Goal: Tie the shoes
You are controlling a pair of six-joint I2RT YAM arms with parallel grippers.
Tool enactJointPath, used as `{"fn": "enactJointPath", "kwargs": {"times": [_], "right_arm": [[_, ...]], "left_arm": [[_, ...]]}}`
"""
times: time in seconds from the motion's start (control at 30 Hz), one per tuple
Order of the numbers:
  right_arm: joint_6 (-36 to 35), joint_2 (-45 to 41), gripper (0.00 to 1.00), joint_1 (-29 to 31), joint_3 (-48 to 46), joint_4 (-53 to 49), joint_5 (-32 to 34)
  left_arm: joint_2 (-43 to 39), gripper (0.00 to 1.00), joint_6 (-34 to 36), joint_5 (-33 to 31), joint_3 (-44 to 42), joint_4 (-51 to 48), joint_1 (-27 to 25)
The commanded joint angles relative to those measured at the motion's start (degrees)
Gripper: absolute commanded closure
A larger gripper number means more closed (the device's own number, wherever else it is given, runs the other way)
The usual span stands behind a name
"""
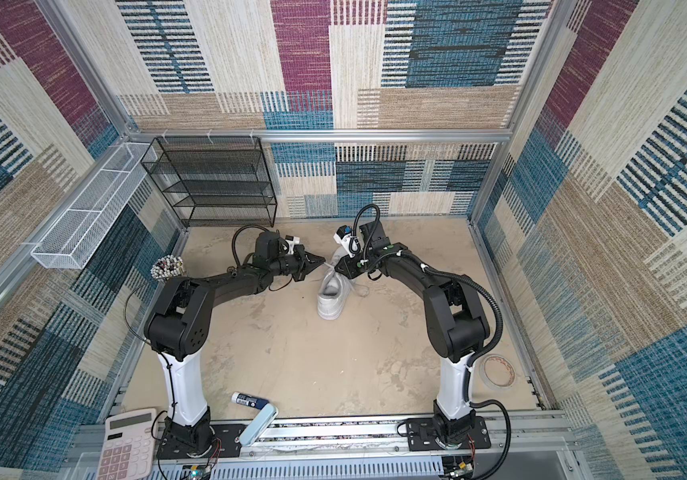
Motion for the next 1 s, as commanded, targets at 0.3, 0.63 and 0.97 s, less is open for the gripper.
{"fn": "enactJointPath", "kwargs": {"times": [0.3, 0.63, 0.97], "right_arm": [[1.41, 0.48, 0.85, 0.16, -1.21, 1.38, 1.01], [2.14, 0.30, 0.84, 0.08, -1.96, 2.39, 0.43], [2.34, 0.05, 0.84, 0.11, -2.50, 2.43, 0.59]], "left_arm": [[-2.30, 1.00, 3.49, -0.29, -0.92, -2.51, 1.26], [-3.50, 1.00, 5.85, 0.43, -1.39, -5.23, 2.83], [-5.20, 1.00, 6.68, -0.54, -4.21, -5.02, 5.56]]}}
